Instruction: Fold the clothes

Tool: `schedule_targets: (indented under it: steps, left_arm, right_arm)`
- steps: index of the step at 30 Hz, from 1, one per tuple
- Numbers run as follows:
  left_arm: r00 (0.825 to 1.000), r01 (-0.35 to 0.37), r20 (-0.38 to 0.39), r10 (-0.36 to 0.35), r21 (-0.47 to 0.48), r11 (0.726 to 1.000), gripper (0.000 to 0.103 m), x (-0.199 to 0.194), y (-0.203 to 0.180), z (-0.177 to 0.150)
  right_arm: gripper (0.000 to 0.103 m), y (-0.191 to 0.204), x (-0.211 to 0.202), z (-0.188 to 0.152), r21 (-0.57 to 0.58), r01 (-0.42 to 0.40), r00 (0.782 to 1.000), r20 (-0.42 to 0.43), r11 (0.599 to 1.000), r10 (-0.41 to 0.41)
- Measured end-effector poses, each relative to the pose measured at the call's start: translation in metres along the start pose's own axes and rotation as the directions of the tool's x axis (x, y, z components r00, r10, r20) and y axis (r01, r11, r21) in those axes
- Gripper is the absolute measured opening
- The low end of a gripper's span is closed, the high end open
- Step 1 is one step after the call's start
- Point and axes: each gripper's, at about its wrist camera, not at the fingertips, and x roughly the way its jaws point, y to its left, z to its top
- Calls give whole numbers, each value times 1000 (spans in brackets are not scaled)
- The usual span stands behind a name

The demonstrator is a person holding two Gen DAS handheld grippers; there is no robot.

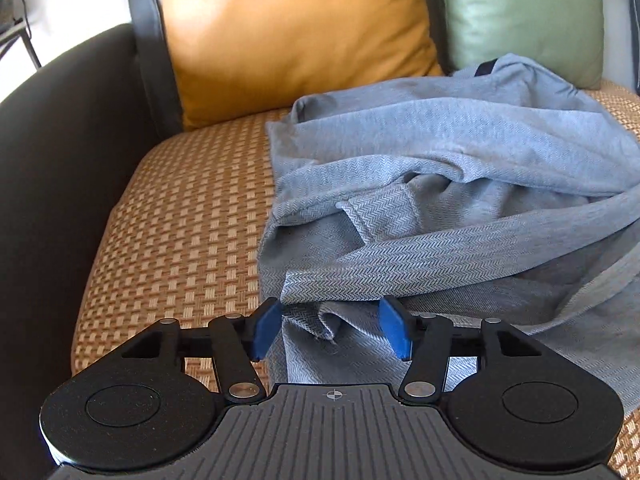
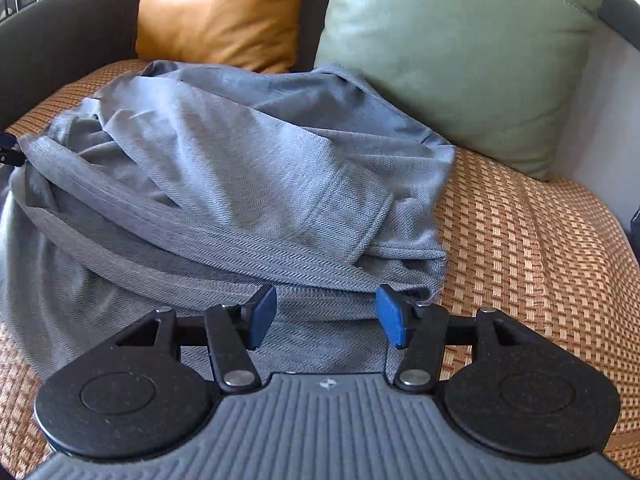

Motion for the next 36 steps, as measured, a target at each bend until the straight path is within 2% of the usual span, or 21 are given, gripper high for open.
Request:
schedule_targets:
  steps: [5, 9, 14, 15, 16, 17, 18, 20, 21, 22, 23, 24, 25, 26, 28, 30, 31, 32, 34, 36]
  left_arm:
    - [1000, -8, -9, 8, 37, 999, 68, 7, -2, 2]
    - [999, -19, 47, 18, 14, 1000, 69, 1, 2, 8]
    - [998, -57, 11, 56, 62, 996, 68, 16, -3, 17]
    - [999, -47, 12, 46, 48, 998, 67, 17, -2, 19]
    - [999, -37, 12, 36, 33, 999, 62, 18, -1, 21]
    - [1000, -27, 13, 26, 18, 999, 41, 19, 1, 23]
    - [1000, -17, 6, 17, 14, 1000, 34, 20, 1, 23]
    - [1000, 1, -6, -1, 6, 1000, 9, 22, 3, 24]
    - [1000, 15, -6, -15, -2, 1000, 7, 22, 3, 24]
    - [1000, 29, -6, -29, -11, 1000, 4, 21, 4, 24]
    - [999, 51, -3, -51, -33, 998, 3, 20, 7, 26]
    - [997, 72, 0, -72, -56, 996, 3, 19, 11, 28]
    - [997, 77, 6, -77, -95, 992, 3, 20, 15, 30]
    - [997, 82, 12, -81, -134, 988, 3, 21, 20, 33]
    - [997, 72, -2, -74, -201, 977, 5, 31, 24, 38]
    - [998, 43, -23, -51, -251, 967, 20, 43, 25, 43]
    - [999, 11, -36, -21, -262, 965, 51, 48, 24, 44]
    - [999, -25, -51, 11, -273, 962, 63, 51, 24, 44]
    - [999, -8, -38, -3, -290, 957, 63, 49, 32, 42]
    - [1000, 14, -17, -20, -307, 951, 70, 35, 44, 37]
  right_arm:
    - [65, 0, 5, 1, -21, -9, 1000, -22, 1000, 9]
    - [66, -1, 4, 3, -39, -2, 1000, -1, 999, 2]
    - [67, 0, 14, 7, -66, 5, 1000, -14, 998, -6]
    - [67, 2, 14, 7, -74, 8, 1000, -6, 997, -9]
    - [67, 2, 15, 8, -77, 4, 1000, -1, 997, -4]
    - [67, 2, 16, 8, -81, -6, 1000, -3, 997, 6]
    - [65, 2, 18, 8, -89, -14, 1000, -6, 996, 14]
    - [63, 2, 20, 9, -100, -36, 999, -12, 994, 35]
    - [56, 2, 20, 9, -101, -51, 999, -12, 994, 50]
    - [45, 1, 20, 10, -102, -66, 998, -13, 993, 65]
    - [17, -2, 20, 12, -80, -91, 996, -15, 993, 90]
    - [10, -5, 19, 15, -52, -119, 993, -17, 991, 119]
    - [9, -9, 18, 18, -29, -125, 992, -4, 992, 125]
    - [4, -13, 18, 21, -5, -118, 993, 11, 993, 118]
    - [2, -25, 24, 27, 83, -88, 996, 32, 993, 86]
    - [1, -38, 33, 32, 184, -43, 999, 36, 982, 38]
    - [1, -44, 40, 31, 240, -17, 1000, 17, 971, 13]
    - [1, -50, 45, 29, 282, -1, 1000, -7, 960, 3]
    - [3, -59, 47, 23, 338, 31, 999, -29, 941, -23]
    - [8, -63, 32, 13, 356, 23, 999, 15, 934, -30]
